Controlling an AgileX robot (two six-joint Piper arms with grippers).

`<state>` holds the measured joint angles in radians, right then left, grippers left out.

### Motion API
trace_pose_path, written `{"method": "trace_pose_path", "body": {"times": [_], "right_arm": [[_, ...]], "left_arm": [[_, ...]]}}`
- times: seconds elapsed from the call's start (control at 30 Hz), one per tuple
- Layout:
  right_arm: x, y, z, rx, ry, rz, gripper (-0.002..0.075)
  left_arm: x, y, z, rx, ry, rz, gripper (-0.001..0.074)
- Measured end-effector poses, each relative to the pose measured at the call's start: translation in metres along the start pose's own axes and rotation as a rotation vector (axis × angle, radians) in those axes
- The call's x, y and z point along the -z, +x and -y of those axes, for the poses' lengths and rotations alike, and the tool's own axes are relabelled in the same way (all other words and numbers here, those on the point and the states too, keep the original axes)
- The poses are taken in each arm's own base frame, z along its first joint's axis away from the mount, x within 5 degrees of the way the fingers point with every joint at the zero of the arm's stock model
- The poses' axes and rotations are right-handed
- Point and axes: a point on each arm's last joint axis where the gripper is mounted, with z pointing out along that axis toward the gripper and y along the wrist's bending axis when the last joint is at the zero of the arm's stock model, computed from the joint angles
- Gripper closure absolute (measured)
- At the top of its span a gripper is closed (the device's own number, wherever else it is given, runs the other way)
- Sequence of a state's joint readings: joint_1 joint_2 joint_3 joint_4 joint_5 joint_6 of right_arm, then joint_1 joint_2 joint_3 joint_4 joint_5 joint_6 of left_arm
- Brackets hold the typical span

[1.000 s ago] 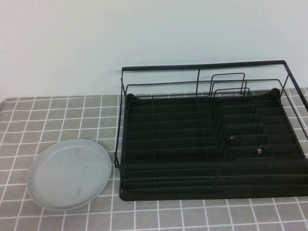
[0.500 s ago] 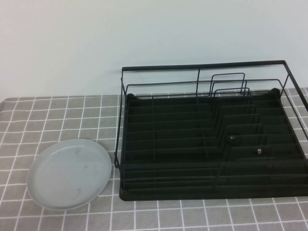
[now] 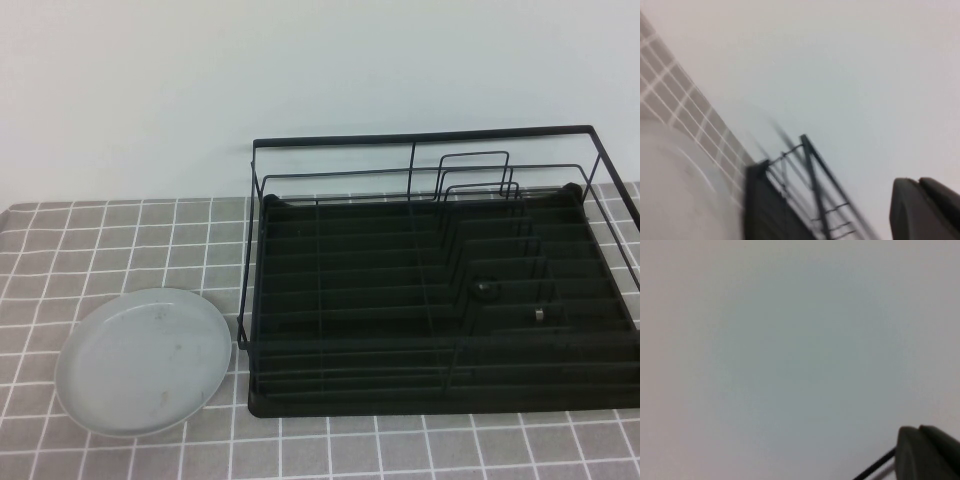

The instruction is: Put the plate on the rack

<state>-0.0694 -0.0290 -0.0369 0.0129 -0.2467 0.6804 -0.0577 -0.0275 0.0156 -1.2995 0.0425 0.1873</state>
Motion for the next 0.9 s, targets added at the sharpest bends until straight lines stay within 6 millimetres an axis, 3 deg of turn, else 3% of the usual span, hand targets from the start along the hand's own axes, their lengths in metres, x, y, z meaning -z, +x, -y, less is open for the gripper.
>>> {"method": "trace_pose_path", "body": {"times": [0.23, 0.47, 0.73, 0.9], "right_arm": [[-0.012, -0.039, -0.038, 0.351, -0.054, -0.011, 0.0729], [-0.045, -0.058, -0.058, 0.612, -0.062, -0.076, 0.0729], [-0.089, -0.031, -0.046, 0.628, -0.06, -0.315, 0.0729], [-0.1, 0.004, -0.055, 0.762, -0.374, -0.626, 0.0729]], "left_arm": [[0.007, -0.015, 0.047, -0.542, 0.148, 0.024, 0.0735], [-0.001, -0.028, 0.076, -0.798, 0.152, 0.029, 0.0735], [-0.055, -0.035, 0.088, -1.0, 0.017, -0.186, 0.0735], [-0.095, -0.033, 0.087, -0.984, -0.051, -0.333, 0.0735]]}}
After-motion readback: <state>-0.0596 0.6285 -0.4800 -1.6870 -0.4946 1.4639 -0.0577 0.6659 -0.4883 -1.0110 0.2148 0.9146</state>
